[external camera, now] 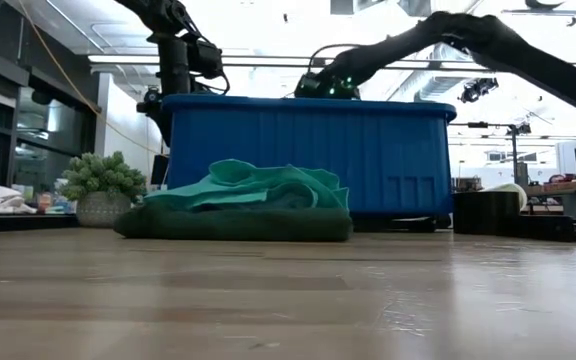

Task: Fold laundry
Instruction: Fold the black pants

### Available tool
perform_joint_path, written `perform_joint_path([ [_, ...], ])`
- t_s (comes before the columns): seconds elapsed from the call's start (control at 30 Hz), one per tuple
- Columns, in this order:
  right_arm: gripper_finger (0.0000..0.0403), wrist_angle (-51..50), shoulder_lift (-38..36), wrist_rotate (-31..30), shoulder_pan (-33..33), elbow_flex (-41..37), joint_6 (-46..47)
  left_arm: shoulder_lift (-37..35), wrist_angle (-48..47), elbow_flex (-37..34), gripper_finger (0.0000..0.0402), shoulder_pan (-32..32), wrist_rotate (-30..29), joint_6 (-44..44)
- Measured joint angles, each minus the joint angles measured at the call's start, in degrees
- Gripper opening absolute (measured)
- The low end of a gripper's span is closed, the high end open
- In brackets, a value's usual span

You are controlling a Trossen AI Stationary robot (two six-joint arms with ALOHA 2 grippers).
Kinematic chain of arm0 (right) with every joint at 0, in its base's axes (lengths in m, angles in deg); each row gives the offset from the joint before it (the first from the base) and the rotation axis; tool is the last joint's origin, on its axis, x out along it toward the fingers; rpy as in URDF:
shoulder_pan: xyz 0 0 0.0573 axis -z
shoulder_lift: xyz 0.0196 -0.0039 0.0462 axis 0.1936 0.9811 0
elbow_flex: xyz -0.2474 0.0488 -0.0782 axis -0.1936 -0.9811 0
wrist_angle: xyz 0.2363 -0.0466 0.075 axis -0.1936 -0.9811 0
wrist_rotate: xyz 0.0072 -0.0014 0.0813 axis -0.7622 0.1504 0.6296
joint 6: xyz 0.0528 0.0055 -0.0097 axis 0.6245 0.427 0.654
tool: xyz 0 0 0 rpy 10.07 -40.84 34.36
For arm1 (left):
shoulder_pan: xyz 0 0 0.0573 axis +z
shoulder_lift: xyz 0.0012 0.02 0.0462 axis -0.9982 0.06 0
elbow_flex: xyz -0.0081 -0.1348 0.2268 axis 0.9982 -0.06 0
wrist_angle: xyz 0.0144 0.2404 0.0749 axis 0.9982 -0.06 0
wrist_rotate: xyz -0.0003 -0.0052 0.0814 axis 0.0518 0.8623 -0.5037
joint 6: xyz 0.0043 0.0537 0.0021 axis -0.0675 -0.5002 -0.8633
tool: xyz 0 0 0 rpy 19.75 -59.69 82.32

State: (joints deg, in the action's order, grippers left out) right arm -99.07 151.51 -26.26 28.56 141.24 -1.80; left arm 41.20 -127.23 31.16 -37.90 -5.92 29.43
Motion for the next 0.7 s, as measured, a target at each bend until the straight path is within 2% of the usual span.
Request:
perform_joint_path([
  [0.07,0.0243,0.07,1.06,1.03,-0.05,0.00,-0.50,0.00,0.19,0.00,0.0280,0.00,-0.02,0.00],
  [0.1,0.0206,0.07,1.50,2.11,-0.02,0.00,-0.74,0.00,0.23,0.00,0.0280,0.00,-0.10,0.00],
  [0.2,0.0050,0.34,1.98,4.42,0.26,0.00,-3.62,0.00,0.46,0.00,0.0280,0.00,-1.29,-0.18],
  [0.23,0.0029,0.68,1.63,5.34,0.45,0.10,-4.52,-0.01,0.65,0.00,0.0280,-0.02,-1.82,-0.32],
  [0.4,0.0009,0.24,-2.24,6.68,2.96,7.38,-5.73,-0.17,2.10,0.00,0.0280,-0.13,-5.66,-2.62],
  [0.5,0.0006,5.73,-10.68,7.10,4.73,4.66,-3.18,-0.33,3.67,0.00,0.0280,0.02,-7.34,-3.82],
  [0.7,0.0006,8.61,-22.59,4.61,6.29,7.24,-3.37,-0.33,5.02,0.00,0.0280,-0.02,-12.01,-5.07],
])
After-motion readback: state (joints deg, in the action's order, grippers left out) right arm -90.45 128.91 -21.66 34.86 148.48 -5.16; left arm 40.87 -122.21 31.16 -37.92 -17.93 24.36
